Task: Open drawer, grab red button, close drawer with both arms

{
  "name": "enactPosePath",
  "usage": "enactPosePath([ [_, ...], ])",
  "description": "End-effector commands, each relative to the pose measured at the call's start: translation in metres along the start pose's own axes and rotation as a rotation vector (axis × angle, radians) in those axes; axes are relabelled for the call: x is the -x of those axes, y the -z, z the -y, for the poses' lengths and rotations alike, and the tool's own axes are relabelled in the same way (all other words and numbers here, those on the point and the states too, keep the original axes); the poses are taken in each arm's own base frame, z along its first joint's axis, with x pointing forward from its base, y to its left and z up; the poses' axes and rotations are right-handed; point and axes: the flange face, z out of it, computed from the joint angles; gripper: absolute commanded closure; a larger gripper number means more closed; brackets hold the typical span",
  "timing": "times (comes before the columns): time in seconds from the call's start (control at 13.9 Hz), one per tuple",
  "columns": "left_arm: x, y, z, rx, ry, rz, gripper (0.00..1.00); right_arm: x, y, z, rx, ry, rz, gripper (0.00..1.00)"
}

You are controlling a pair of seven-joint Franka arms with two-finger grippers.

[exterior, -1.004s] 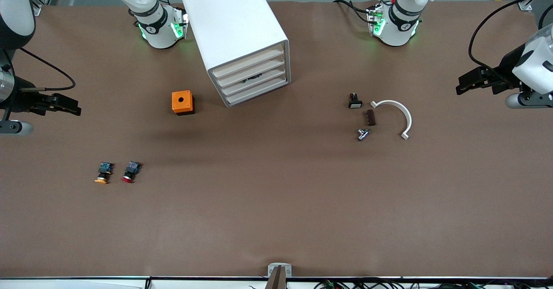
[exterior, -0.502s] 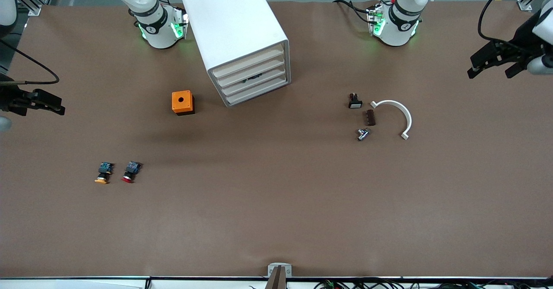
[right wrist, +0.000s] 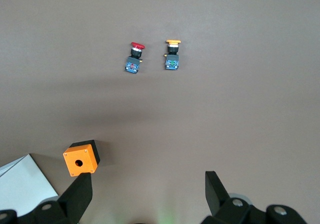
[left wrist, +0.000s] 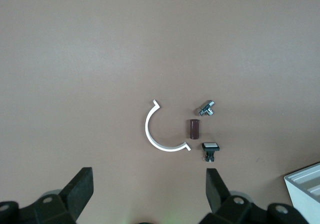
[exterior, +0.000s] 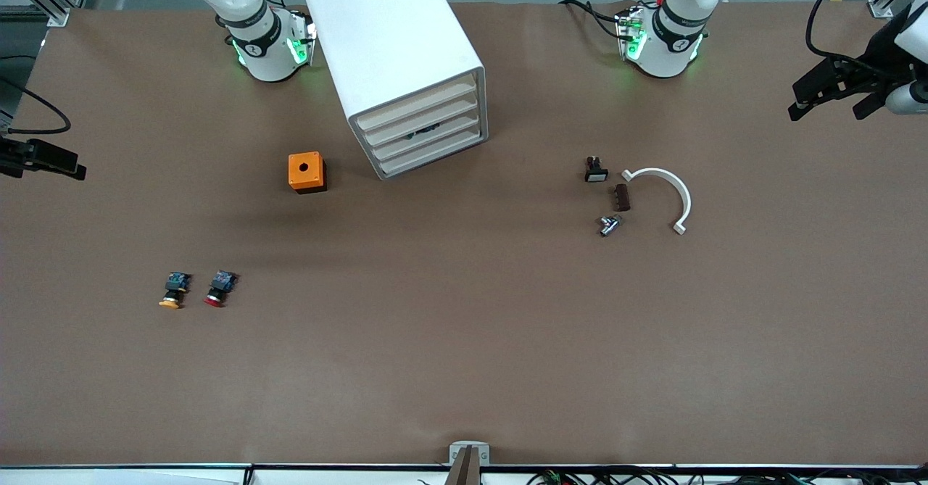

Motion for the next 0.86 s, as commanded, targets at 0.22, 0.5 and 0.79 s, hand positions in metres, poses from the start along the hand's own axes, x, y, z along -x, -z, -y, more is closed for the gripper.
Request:
enactPosePath([
  [0.22,-0.01,0.005,-0.004,-0.022,-0.011,-0.004,0.0,0.028,0.034,0.015,-0.005,0.036,-0.035,0.0],
  [0.5,-0.012,0.003,-0.001,-0.022,-0.006,-0.001,0.0,0.046,0.034,0.018,-0.021,0.045,-0.048,0.0],
  [0.79,-0.013,0.001,-0.001,-0.022,-0.003,0.002,0.0,0.065,0.027,0.021,-0.064,0.05,-0.067,0.0],
])
